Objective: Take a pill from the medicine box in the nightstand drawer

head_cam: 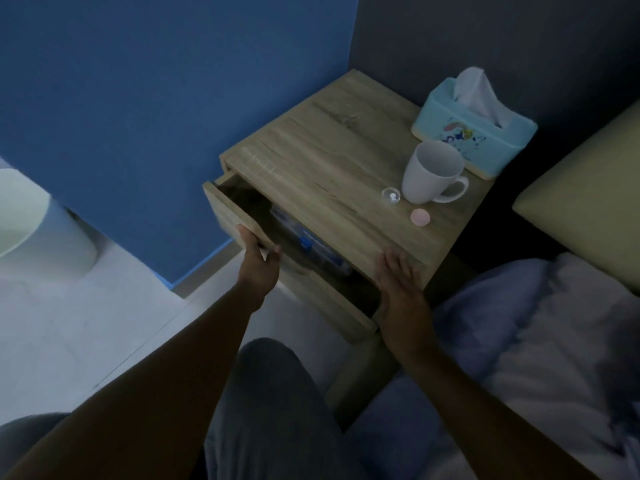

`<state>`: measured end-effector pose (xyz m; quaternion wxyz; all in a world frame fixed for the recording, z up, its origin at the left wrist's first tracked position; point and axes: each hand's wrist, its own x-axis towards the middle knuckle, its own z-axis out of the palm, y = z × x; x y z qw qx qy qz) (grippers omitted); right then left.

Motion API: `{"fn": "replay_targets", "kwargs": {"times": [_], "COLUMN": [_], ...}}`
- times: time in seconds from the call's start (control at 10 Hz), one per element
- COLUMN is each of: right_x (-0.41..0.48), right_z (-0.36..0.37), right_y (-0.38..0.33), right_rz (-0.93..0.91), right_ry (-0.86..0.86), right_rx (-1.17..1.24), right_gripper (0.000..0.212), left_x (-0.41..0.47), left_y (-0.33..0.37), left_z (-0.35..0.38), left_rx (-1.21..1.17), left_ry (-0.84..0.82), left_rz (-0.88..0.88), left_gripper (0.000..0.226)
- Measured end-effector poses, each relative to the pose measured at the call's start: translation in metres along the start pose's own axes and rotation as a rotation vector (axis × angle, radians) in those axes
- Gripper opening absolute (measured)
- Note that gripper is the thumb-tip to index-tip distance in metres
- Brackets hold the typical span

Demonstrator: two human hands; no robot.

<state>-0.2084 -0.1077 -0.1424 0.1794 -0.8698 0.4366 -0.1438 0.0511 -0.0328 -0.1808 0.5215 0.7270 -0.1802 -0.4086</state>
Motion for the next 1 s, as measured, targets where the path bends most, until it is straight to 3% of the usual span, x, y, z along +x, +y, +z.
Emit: {"fn": "replay_targets", "kwargs": {"times": [0.4,0.7,0.9,1.0], "right_x": [0.000,0.002,0.020,0.020], "right_z": [-0.002,-0.008,-0.031,-0.052], "right_y": [-0.008,-0.009,-0.014,-0.022], "right_rz": [-0.004,0.019,0.016,-0.018], "right_ry": [0.000,-0.089,-0.249,-0.324], "right_rx": [-0.049,-0.039,-0.103,-0.106], "right_gripper": [0.074,0.066,0.049,0.054], "left_x": [0.038,0.038,0.002,-0.030], "left_y": [0.022,0.025,0.044,0.071], "left_z": [0.043,0.021,-0.010,-0.007], "left_rx": [-0.079,-0.092,0.451,0.633], "left_ry": [-0.017,-0.123,-0.164,-0.183], "left_rz": [-0.017,-0.072,0.015,0.165], "left_gripper": [0.101,0.093,0.065,0.059]}}
